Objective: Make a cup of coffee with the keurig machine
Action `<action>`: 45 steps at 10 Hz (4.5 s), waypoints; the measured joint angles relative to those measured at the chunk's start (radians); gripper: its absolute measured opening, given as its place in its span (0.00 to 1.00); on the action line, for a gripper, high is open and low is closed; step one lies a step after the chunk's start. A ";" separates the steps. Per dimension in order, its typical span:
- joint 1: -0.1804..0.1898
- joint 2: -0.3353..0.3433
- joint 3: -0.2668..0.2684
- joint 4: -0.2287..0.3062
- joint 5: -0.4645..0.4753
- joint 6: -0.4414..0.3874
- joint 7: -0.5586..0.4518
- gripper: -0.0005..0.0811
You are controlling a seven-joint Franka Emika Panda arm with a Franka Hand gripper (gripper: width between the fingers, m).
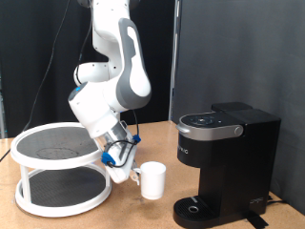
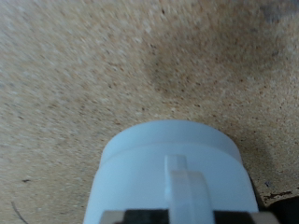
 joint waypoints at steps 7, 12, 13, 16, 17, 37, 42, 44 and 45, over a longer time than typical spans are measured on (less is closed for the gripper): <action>0.042 0.100 0.134 0.034 0.204 0.122 -0.069 0.01; 0.051 0.123 0.199 0.042 0.307 0.154 -0.132 0.01; 0.051 0.123 0.203 0.041 0.326 0.154 -0.148 0.01; 0.051 0.123 0.213 0.041 0.378 0.162 -0.182 0.01; 0.051 0.124 0.215 0.041 0.390 0.166 -0.189 0.01; 0.031 0.170 0.201 0.090 0.401 0.147 -0.135 0.28; 0.020 0.167 0.198 0.071 0.379 0.110 -0.169 0.85; 0.000 0.147 0.187 0.035 0.364 0.067 -0.195 0.89; -0.014 0.128 0.180 0.011 0.365 0.044 -0.220 0.90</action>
